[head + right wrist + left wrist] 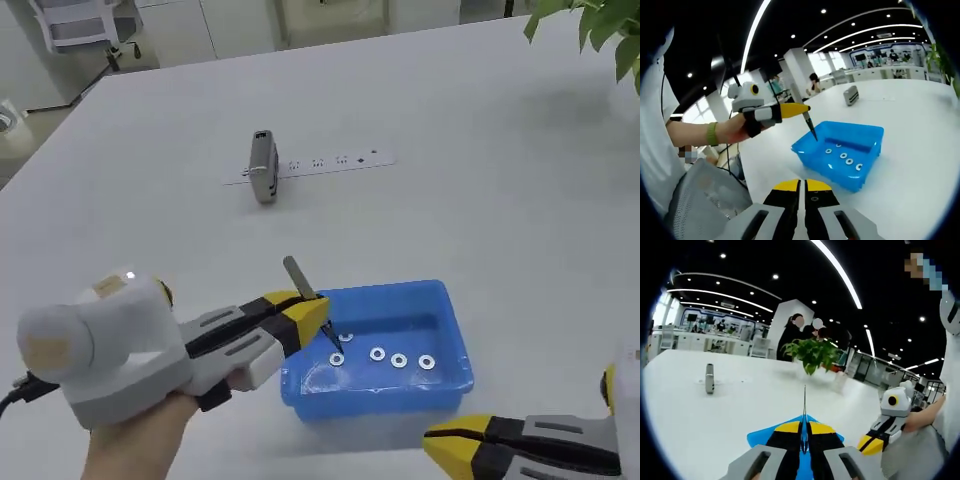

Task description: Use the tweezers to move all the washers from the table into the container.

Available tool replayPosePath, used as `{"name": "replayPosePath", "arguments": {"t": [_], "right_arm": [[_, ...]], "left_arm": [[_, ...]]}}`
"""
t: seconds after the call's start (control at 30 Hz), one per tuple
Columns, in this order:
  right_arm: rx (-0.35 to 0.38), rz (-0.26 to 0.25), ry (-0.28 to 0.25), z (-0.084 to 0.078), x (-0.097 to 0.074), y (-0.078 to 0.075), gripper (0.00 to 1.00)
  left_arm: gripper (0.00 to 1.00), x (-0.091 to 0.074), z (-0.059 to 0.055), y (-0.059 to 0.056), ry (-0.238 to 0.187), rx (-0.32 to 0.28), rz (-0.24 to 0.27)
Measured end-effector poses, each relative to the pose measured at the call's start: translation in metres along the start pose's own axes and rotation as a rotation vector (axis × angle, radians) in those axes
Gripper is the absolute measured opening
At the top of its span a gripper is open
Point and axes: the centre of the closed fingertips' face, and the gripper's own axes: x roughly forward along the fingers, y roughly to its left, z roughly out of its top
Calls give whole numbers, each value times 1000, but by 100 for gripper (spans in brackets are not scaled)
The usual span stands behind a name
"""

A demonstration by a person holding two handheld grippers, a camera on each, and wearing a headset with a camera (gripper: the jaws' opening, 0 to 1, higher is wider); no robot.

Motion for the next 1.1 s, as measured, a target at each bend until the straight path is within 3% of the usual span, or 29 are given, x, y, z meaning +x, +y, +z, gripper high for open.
{"name": "replayPosePath", "arguments": {"t": [0.03,0.07,0.1,0.3,0.43,0.6,0.8,0.97,1.1], "right_arm": [[-8,7,-16,4,0,2,0],[-23,17,-36,9,-1,5,1],[-36,27,-48,12,0,8,2],[-112,130,-101,26,2,37,7],[-141,173,-108,28,4,50,10],[-165,208,-103,27,6,59,14],[-186,266,-109,28,7,72,12],[-235,301,-79,22,7,78,3],[-283,296,-63,20,6,79,1]], "left_arm": [[0,-3,3,-4,-6,1,-16],[0,-6,6,-16,-6,-21,-75],[0,-9,9,-20,-8,-16,-89],[0,-24,15,-66,28,-21,-286],[0,-30,8,-87,103,29,-356],[0,-34,3,-109,147,46,-442],[1,-33,-9,-123,211,78,-503],[1,-34,-14,-123,231,126,-507],[1,-38,-17,-124,272,161,-513]]}}
